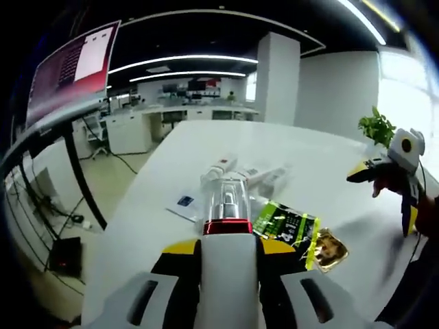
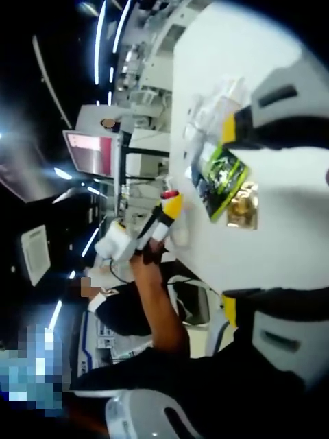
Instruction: Arrange the skincare products in the storage area until every visible bottle or jar stands upright without overlapping.
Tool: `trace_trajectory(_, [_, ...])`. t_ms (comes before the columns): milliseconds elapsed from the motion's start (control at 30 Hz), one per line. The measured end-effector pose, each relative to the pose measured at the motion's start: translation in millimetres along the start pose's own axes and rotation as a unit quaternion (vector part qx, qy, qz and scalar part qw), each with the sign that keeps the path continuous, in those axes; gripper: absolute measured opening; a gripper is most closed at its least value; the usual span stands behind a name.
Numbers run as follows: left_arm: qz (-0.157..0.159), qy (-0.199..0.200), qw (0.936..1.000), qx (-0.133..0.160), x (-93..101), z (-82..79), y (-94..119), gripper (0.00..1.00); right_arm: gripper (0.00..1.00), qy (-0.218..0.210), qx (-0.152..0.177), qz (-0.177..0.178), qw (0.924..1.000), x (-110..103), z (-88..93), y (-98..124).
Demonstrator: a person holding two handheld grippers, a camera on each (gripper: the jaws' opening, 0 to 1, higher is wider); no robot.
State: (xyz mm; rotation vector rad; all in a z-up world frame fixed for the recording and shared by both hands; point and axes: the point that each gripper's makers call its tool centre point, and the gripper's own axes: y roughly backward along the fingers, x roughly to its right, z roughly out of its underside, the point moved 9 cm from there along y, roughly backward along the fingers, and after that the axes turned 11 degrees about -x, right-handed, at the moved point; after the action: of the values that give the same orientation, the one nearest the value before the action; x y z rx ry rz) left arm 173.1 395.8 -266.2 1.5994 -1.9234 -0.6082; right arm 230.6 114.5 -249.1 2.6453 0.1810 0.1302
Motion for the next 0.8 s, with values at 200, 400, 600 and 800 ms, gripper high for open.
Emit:
trace_trajectory(200, [0.023,0.001,0.9996,0.018,4.8,-1.4,5.0,0.31,0.81,-0.004,0.007,-0.005,1.0000,-0.6,-3.9,-5.1])
trace_trajectory(400, [0.049,-0.003,0.9980,0.038,13.1,-1.4,8.5,0.31,0.80,-0.004,0.011,-0.011,0.9999,-2.3,-8.1,-10.4])
trace_trajectory(600, [0.073,-0.007,0.9961,0.049,18.6,-0.6,10.4,0.31,0.78,-0.013,0.025,-0.016,0.9995,-2.3,-11.7,-14.2])
trace_trajectory(800, [0.102,-0.003,0.9926,0.066,22.7,-0.9,13.7,0.31,0.75,-0.022,0.036,-0.023,0.9989,-0.7,-16.6,-20.3])
